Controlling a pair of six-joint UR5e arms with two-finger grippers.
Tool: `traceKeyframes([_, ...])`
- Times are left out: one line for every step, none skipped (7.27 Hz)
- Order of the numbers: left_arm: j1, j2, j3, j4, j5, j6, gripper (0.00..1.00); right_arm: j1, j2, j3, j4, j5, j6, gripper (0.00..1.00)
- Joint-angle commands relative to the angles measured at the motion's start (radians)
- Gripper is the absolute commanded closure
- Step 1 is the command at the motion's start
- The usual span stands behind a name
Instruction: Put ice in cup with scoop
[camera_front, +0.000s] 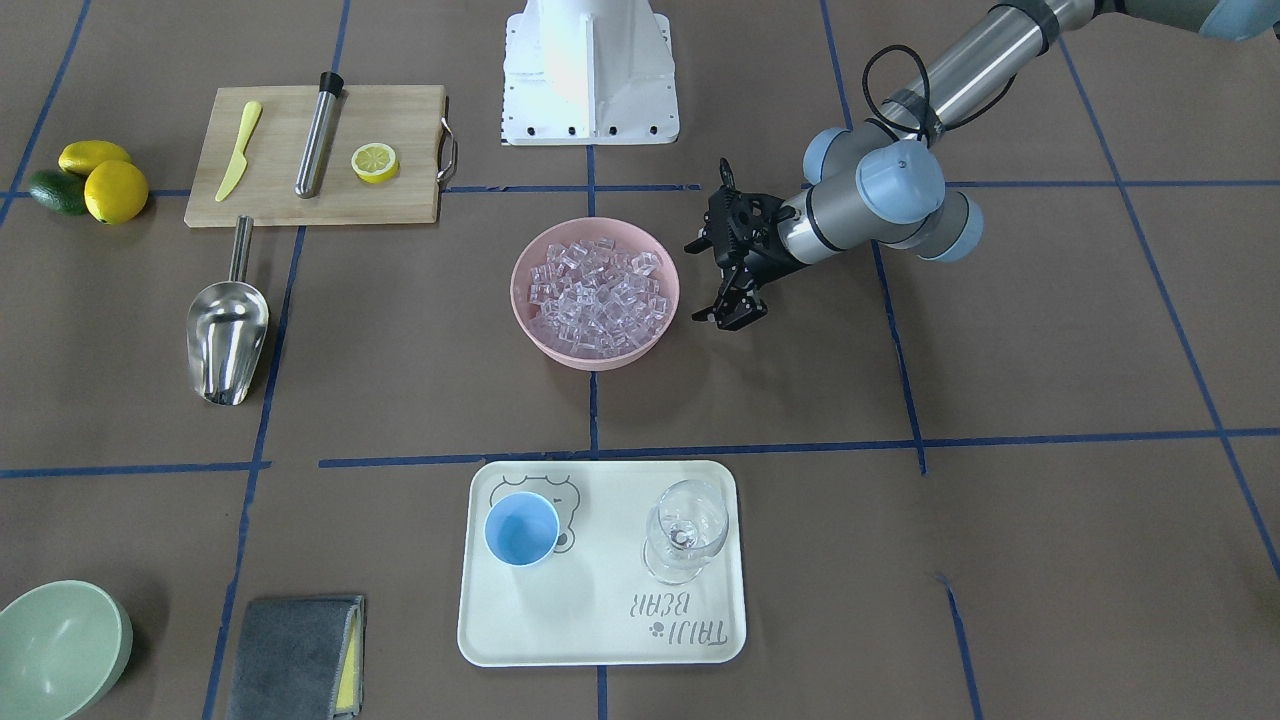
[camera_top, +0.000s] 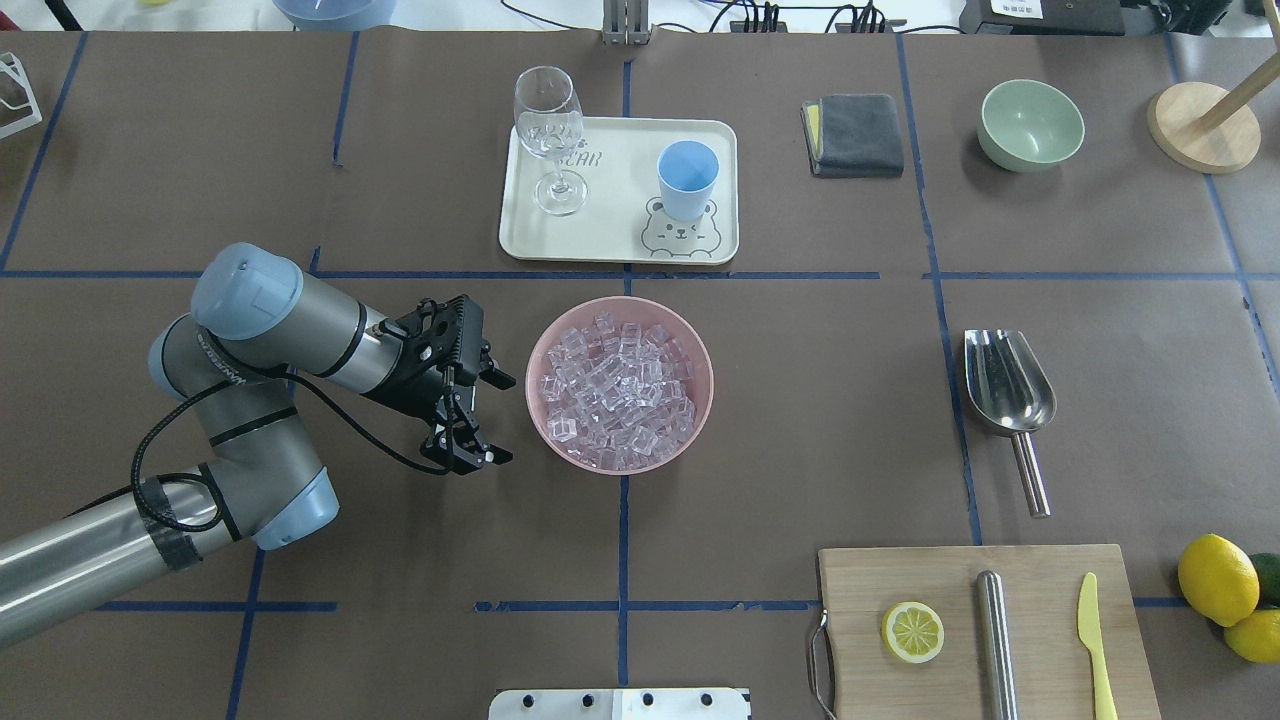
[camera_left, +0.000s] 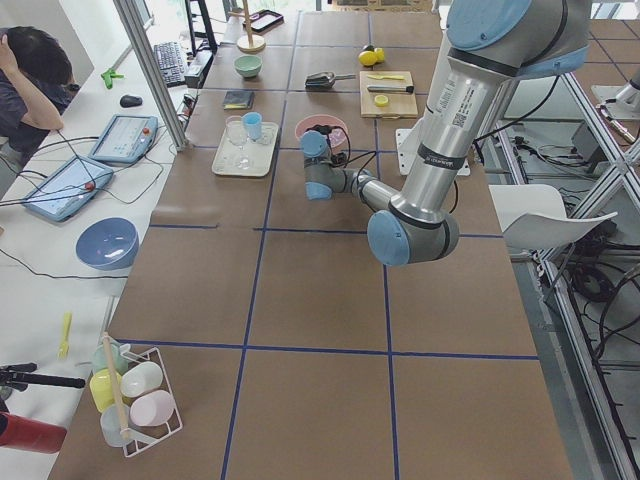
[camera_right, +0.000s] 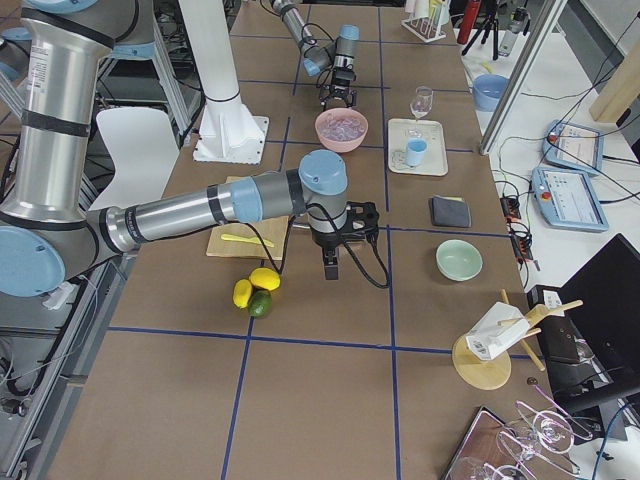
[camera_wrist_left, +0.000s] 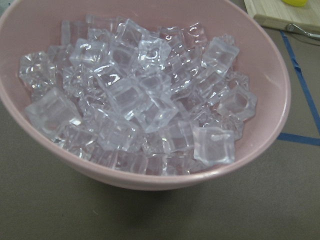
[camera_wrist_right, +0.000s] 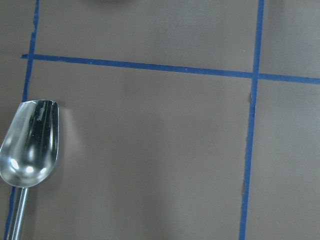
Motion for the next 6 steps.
traceKeyframes([0.001,-0.015,-0.004,-0.004,0.076,-0.019,0.00,-0.143,-0.003,0.044,0.049,-0.057,0.124,0.00])
traceKeyframes([0.001,-0.022,-0.004,-0.012,0.099,-0.019,0.00,-0.172,-0.004,0.059,0.049,-0.068,0.127,0.00])
traceKeyframes([0.004,-0.013,0.012,-0.088,0.103,-0.019,0.00,-0.198,-0.014,0.084,0.049,-0.069,0.145,0.00])
traceKeyframes([0.012,-0.017,0.023,-0.108,0.113,-0.019,0.00,-0.243,-0.034,0.107,0.049,-0.068,0.243,0.00])
traceKeyframes([0.015,-0.017,0.023,-0.108,0.113,-0.019,0.00,-0.301,-0.036,0.133,0.049,-0.069,0.367,0.00])
traceKeyframes([0.015,-0.019,0.022,-0.110,0.113,-0.019,0.00,-0.365,-0.037,0.138,0.086,-0.071,0.451,0.00])
